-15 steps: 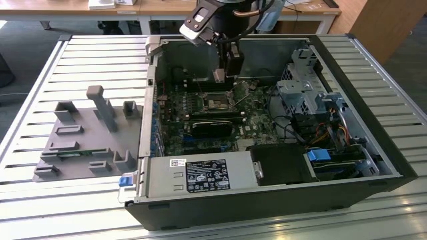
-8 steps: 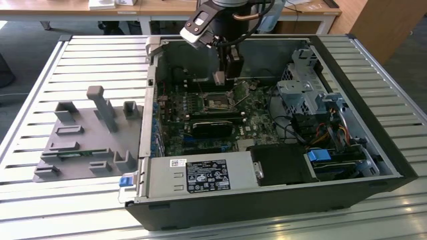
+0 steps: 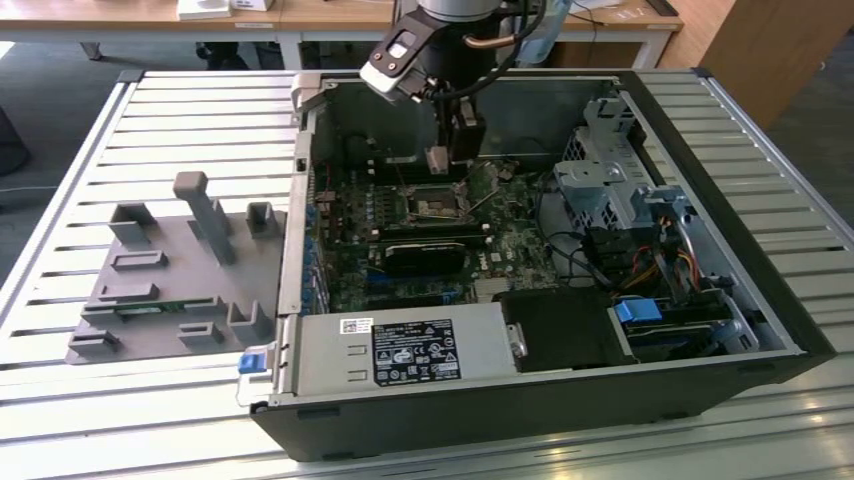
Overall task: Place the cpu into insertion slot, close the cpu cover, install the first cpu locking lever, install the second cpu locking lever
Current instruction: 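Place the cpu into insertion slot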
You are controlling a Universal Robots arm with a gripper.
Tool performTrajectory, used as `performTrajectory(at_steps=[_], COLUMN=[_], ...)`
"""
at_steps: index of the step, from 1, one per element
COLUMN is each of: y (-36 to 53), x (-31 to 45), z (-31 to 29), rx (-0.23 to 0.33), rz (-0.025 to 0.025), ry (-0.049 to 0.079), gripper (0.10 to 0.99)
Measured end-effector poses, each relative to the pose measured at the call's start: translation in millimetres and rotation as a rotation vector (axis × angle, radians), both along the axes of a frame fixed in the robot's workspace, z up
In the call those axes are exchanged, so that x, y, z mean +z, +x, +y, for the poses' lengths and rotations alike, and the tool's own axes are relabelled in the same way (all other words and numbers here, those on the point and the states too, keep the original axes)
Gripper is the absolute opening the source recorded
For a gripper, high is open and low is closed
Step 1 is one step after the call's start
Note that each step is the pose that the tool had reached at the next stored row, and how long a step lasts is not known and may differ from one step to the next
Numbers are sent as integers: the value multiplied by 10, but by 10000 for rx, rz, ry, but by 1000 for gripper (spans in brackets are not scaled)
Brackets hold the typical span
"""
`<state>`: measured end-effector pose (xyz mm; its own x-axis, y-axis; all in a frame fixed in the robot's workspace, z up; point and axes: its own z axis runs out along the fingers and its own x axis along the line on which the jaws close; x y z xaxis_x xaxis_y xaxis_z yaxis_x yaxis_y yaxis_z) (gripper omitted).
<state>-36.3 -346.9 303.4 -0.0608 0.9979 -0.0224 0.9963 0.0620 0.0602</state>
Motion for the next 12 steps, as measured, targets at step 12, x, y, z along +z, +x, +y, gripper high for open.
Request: performTrajectory(at_steps=[12], y=[0], x=[-172], z=[56], rx=[-254], rz=[0], ry=[0], gripper=[541])
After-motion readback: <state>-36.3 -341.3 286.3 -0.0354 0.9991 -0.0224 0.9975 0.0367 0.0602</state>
